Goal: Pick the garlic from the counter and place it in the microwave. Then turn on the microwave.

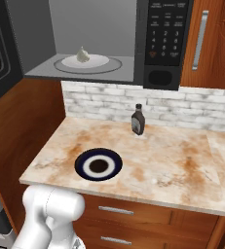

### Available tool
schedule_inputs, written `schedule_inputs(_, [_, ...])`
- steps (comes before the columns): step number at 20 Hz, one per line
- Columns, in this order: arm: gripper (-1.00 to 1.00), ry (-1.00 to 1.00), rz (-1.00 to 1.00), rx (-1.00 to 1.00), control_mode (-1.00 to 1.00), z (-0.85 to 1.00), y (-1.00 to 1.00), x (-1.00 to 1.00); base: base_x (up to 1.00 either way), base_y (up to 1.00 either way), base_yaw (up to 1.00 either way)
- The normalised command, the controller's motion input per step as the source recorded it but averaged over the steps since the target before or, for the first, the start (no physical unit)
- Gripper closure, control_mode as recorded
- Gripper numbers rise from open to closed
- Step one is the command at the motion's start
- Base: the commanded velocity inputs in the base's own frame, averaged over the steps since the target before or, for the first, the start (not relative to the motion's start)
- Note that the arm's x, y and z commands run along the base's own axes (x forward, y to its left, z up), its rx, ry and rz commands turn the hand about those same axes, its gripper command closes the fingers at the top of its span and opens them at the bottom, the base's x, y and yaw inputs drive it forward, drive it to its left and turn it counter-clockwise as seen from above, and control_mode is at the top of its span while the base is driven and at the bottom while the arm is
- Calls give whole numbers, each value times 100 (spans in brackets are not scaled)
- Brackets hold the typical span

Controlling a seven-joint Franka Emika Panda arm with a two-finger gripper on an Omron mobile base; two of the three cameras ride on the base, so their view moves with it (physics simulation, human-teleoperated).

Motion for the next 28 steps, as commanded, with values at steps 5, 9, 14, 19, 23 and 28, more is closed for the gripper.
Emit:
schedule_inputs(5, [-100,-3,-9,0,-100,-16,18,34,0,0,0])
schedule_inputs(9, [-100,-3,-7,0,-100,-3,9,33,0,0,0])
schedule_inputs(14, [-100,0,-7,0,-100,-8,10,27,0,0,0])
schedule_inputs(19, [-100,-5,-11,-2,-100,-13,9,30,0,0,0])
schedule_inputs(23, [-100,-9,-8,-1,-100,-10,9,25,0,0,0])
schedule_inputs(28, [-100,-8,-7,-2,-100,-10,1,23,0,0,0])
